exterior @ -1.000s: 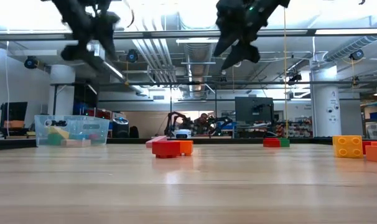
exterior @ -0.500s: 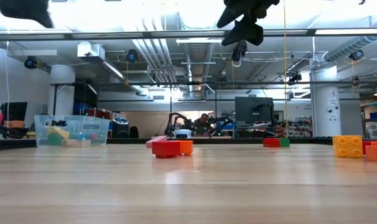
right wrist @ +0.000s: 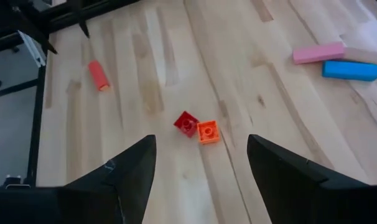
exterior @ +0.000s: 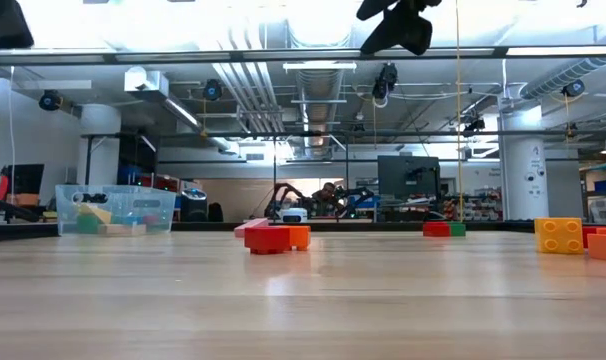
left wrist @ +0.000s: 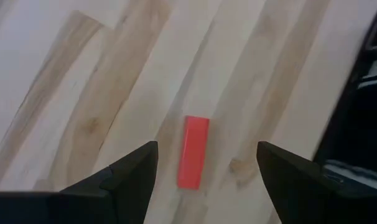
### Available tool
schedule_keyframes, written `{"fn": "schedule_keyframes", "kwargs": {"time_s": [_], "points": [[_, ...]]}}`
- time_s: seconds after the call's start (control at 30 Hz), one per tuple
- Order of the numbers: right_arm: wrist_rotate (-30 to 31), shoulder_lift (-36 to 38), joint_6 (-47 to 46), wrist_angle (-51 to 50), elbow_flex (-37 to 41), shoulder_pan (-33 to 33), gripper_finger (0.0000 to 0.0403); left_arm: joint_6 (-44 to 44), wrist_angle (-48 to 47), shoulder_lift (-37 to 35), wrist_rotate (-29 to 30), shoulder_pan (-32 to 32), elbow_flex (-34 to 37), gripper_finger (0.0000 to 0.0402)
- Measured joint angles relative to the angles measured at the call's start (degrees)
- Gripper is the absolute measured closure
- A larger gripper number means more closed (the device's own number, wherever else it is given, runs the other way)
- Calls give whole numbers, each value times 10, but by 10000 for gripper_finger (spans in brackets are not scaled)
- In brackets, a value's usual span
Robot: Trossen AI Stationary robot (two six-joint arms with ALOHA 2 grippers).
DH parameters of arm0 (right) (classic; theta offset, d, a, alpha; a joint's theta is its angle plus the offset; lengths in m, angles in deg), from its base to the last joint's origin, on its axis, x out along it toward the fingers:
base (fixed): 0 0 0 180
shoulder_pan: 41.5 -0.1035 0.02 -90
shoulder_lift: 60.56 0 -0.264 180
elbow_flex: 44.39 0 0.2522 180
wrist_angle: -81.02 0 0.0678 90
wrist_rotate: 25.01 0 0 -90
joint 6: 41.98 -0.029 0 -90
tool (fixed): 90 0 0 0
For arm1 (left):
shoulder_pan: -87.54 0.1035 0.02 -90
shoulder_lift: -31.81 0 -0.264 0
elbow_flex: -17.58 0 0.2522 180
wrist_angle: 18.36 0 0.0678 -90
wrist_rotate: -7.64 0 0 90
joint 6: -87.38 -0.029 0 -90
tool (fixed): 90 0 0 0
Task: Sort blocks by size
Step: Put the orange rectangular wooden block into the transparent bin
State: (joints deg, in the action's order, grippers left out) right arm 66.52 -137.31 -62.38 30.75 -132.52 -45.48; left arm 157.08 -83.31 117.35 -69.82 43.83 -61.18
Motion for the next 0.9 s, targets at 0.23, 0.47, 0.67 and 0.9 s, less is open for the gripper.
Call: {"fn": "schedule_keyframes", "kwargs": {"time_s": [0.23,0.47,0.67,0.9], "points": [[1,-1,-19,0,2,-8,165,-49,10,73,4,-6,3,142],[1,-1,-15,-2,4,-10,151,-57,74,142,5,-11,19,141],[1,-1,-19,-3,6,-10,148,-56,121,166,-10,-22,29,141],[1,-1,-16,-1,6,-10,159,-55,128,168,-12,-27,62,155]]}}
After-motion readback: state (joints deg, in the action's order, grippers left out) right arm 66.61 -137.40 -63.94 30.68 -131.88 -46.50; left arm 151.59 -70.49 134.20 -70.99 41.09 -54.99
